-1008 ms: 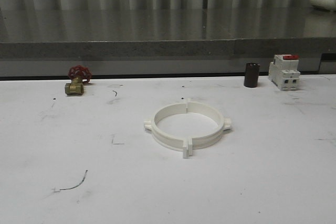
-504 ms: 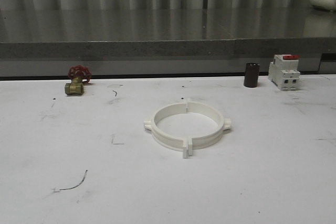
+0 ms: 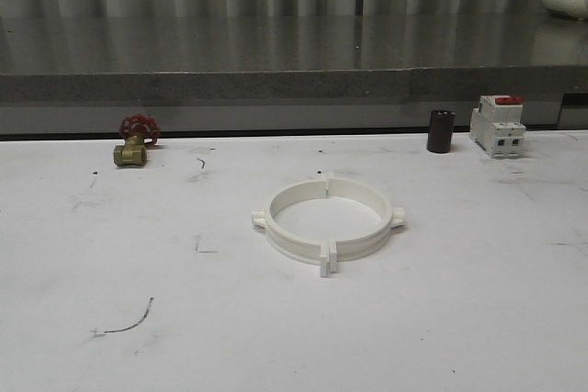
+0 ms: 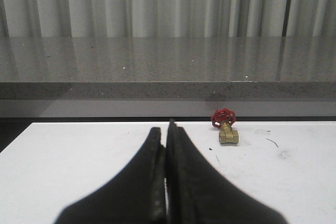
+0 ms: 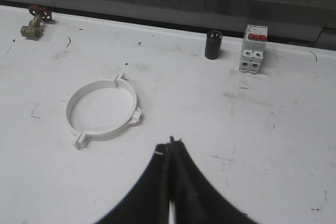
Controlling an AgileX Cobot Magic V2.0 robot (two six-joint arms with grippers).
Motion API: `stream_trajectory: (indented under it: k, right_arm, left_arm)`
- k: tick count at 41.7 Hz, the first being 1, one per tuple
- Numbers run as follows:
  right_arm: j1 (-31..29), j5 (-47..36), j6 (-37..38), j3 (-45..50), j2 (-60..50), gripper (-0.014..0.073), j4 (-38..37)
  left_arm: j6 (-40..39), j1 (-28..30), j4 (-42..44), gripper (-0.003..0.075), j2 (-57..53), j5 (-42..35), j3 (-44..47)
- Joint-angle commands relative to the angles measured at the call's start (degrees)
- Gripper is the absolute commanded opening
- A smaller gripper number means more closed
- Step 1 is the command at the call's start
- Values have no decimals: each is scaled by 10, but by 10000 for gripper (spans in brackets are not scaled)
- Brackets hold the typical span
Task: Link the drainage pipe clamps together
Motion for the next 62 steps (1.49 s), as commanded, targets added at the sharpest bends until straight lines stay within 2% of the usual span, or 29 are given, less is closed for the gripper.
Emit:
stream_trajectory:
  k: [1, 10, 15, 26, 34, 43, 50, 62]
  right_arm:
    - [-4, -40, -1, -13, -1, -116, -7]
    - [-4, -42, -1, -7, -12, -116, -9]
    - [-38, -58, -1, 28, -57, -116, -18]
    - [-159, -205, -1, 196, -236, -116, -40]
    - [-214, -262, -1, 308, -345, -116, -39]
    - [-224, -308, -1, 379, -375, -116, -39]
    - [-225, -410, -1, 425, -376, -116, -39]
    - [-224, -428, -1, 424, -376, -116, -37]
  left_arm:
    - [-7, -5, -2, -20, -6, -51, 12]
    - [-7, -5, -2, -20, -6, -51, 12]
    - [-7, -5, -2, -20, -6, -51, 12]
    - [-7, -5, -2, -20, -6, -51, 12]
    - [-7, -5, -2, -20, -6, -51, 12]
    - [-7, -5, -2, -20, -5, -51, 12]
    - [-7, -5, -2, -20, -5, -51, 12]
    - [-7, -5, -2, -20, -5, -51, 12]
